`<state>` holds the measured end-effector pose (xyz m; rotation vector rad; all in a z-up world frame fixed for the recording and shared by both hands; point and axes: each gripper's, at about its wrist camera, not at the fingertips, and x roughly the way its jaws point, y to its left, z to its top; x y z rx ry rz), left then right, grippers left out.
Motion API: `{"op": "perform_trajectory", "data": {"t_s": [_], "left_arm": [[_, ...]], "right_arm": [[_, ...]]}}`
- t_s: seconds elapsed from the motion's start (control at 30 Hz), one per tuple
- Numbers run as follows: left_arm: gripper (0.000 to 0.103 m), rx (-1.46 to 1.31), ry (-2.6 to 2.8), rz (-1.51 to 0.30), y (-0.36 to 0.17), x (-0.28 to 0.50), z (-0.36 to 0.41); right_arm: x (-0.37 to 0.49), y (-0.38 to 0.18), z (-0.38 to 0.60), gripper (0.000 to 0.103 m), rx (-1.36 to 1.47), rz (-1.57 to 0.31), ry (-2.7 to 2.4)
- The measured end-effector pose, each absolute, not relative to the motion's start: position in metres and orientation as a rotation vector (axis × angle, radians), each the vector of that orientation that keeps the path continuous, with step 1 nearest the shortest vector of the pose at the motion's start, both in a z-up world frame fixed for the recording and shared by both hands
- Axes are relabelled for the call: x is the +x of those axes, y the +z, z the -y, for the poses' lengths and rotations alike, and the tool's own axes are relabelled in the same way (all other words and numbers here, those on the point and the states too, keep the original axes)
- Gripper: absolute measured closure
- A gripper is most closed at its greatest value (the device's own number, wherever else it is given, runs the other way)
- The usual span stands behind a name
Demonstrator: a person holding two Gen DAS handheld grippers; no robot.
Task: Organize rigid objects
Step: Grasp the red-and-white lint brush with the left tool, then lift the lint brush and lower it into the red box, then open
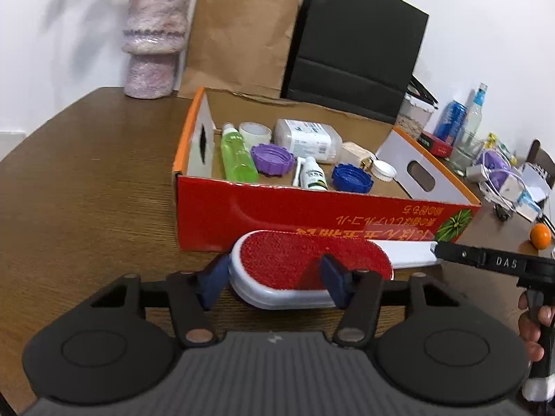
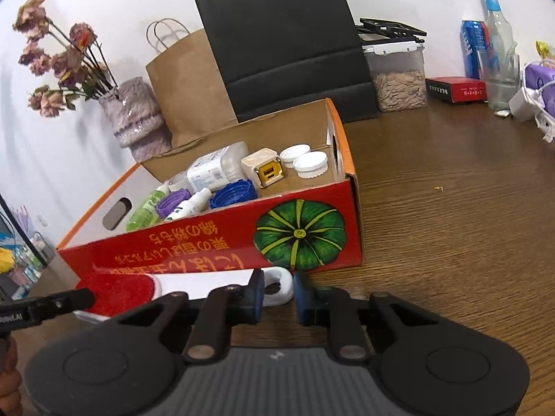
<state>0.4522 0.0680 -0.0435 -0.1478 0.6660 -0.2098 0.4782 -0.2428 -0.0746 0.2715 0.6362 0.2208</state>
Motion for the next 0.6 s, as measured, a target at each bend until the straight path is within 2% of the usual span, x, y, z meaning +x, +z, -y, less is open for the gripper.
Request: {"op": "perform_trajectory", "data": {"t_s": [0.07,0.37,0.6], "left_arm": [[0.054,-0.123,-0.191,-0.646,-0.038,0.440,-0.065],[0.056,-0.140,-0.207,-0.557,-0.023,0.355,-0.057],[0.056,-0.096,-0.182,-0.338,0.019,0.241,-0.051]], "right_arm": [[0.470,-0.071,0.245,0.096,0.278,-0.619,0.208],[0.381,-0.045,0.245,0.096,0.244,-0.495,0.158],[0.263,-0.017,0.232,0.096,0.190,-0.309,0.128]]}}
